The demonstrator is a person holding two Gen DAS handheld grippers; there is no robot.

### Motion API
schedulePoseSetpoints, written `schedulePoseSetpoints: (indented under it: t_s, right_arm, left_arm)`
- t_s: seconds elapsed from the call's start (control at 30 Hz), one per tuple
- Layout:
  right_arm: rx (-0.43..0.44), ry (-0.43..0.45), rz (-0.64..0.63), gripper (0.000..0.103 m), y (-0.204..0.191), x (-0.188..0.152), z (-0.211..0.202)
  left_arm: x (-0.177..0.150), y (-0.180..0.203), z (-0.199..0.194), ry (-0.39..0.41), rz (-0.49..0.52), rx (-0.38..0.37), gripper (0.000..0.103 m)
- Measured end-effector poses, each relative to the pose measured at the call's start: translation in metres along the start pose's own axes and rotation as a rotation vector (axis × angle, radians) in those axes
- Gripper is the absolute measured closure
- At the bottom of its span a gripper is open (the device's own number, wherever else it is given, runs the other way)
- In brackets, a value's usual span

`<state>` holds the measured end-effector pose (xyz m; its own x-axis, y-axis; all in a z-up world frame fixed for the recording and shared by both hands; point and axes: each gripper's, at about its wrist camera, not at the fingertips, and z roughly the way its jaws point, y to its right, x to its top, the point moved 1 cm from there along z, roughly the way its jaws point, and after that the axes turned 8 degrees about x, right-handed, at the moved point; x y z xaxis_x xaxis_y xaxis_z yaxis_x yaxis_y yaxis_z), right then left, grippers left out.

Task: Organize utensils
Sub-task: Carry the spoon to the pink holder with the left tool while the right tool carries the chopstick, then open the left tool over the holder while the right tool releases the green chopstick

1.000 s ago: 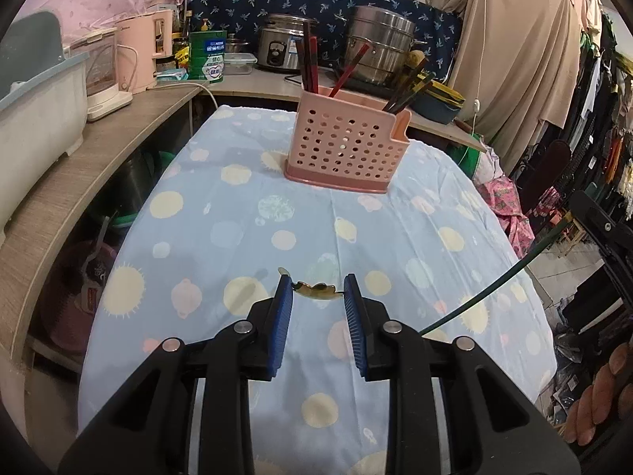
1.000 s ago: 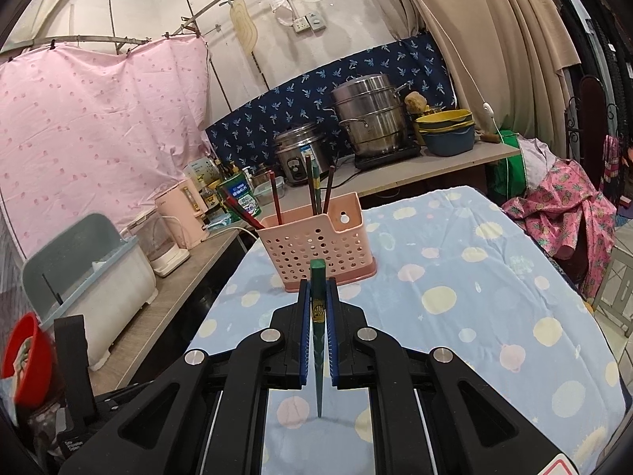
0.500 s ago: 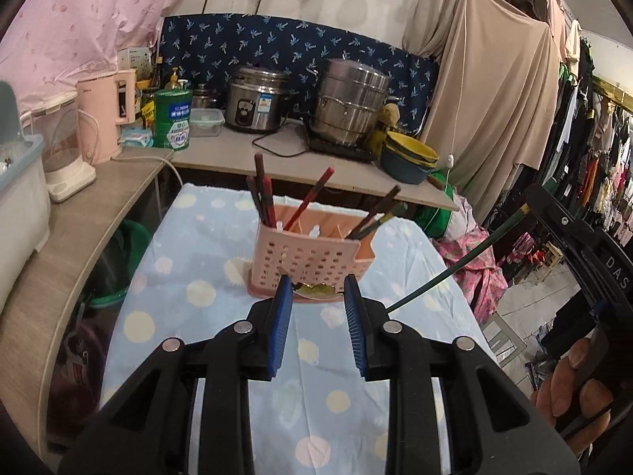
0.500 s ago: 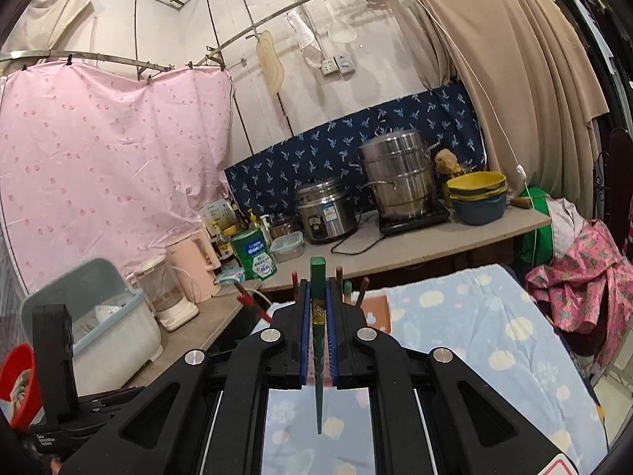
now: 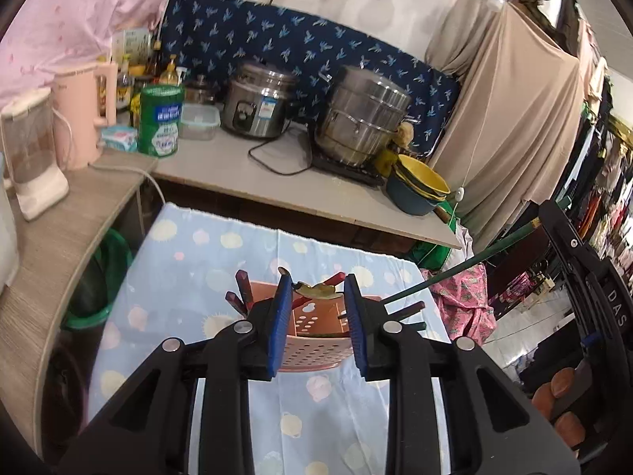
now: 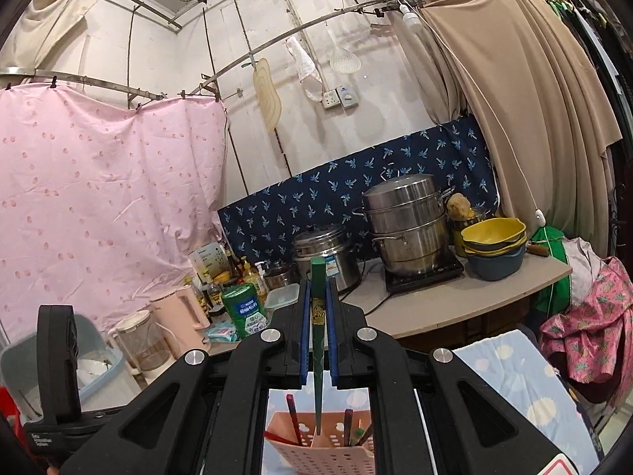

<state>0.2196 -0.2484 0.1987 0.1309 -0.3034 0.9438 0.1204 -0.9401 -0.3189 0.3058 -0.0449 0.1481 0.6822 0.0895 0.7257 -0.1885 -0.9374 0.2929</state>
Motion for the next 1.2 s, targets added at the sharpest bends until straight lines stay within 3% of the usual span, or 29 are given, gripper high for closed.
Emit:
schedulePoseSetpoints:
  t_s: [0.5, 0.67, 0.73, 0.87, 1.2]
  right_arm:
    - [-0.031, -0.102, -0.024, 0.095, 0.011, -0.029, 0.041]
    - [-0.035, -0.138, -0.030, 0.094, 0.011, -0.039, 0.046]
    - [-0.034, -0.139, -0.029, 0.094, 0.010, -0.041, 0.046]
    - [-0.031, -0.150, -0.029, 0.091, 0.011, -0.043, 0.044]
    - [-0.025, -0.176, -0.038, 0.083, 0.008, -0.057, 0.031]
  left_arm:
    - [-0.013, -0.001, 0.034, -0.097, 0.006, 0.067, 0.077]
    - [-0.015, 0.002, 0.037, -0.077, 0.022, 0.095, 0.074]
    - [-0.016, 0.002, 0.035, -0.065, 0.025, 0.105, 0.066]
    - [-0.017, 0.004, 0.033, -0.039, 0.044, 0.129, 0.061]
    - [-0.024, 0.009, 0.029, 0.001, 0.081, 0.167, 0.060]
